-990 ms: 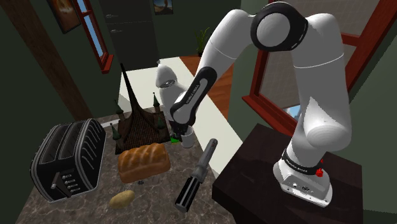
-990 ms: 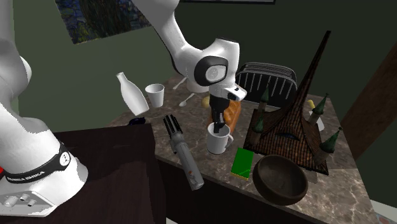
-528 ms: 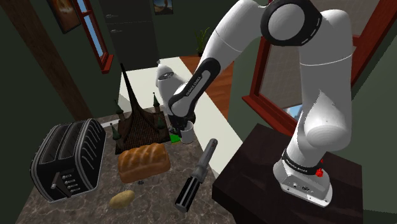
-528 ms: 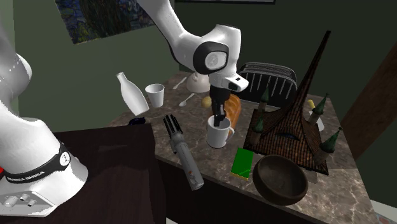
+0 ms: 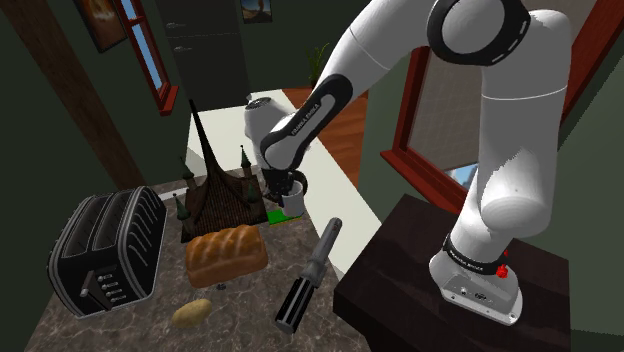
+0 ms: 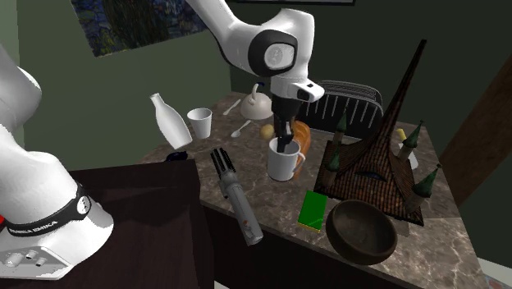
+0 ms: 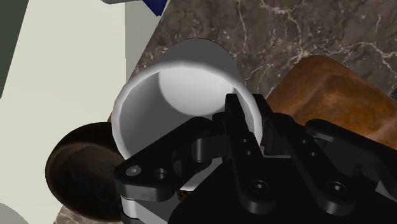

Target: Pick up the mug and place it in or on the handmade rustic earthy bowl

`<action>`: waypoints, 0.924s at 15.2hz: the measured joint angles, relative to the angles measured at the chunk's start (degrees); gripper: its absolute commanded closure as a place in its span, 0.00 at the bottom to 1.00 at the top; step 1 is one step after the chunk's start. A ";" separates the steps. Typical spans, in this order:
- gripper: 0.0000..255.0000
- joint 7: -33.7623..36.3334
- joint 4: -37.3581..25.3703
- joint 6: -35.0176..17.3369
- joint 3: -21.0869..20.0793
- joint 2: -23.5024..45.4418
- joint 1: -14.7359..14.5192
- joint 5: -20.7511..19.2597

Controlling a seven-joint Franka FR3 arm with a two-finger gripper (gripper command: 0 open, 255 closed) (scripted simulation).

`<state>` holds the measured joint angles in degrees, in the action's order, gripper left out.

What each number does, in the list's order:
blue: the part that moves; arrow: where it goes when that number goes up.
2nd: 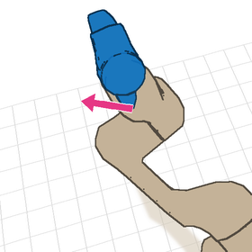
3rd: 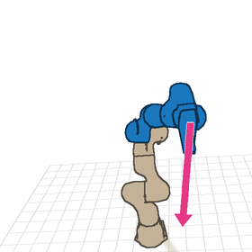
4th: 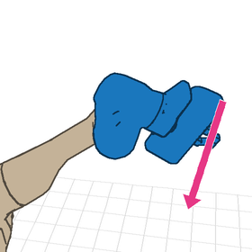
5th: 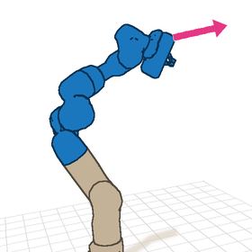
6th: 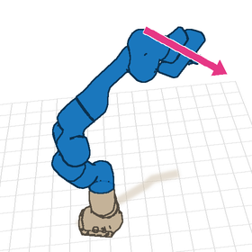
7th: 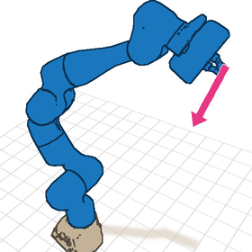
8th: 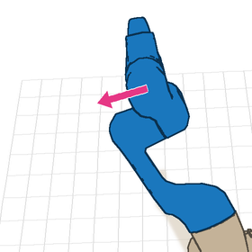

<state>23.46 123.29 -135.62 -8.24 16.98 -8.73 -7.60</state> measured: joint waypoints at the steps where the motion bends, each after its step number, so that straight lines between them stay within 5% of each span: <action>1: 1.00 -0.13 -0.14 0.71 -0.09 -0.59 0.03 0.19; 5: 1.00 -1.90 -1.77 2.80 0.29 -1.16 0.99 0.57; 14: 1.00 -11.17 -18.02 9.39 3.39 7.92 6.40 0.61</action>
<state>12.28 105.28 -126.23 -4.85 24.91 -2.33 -6.99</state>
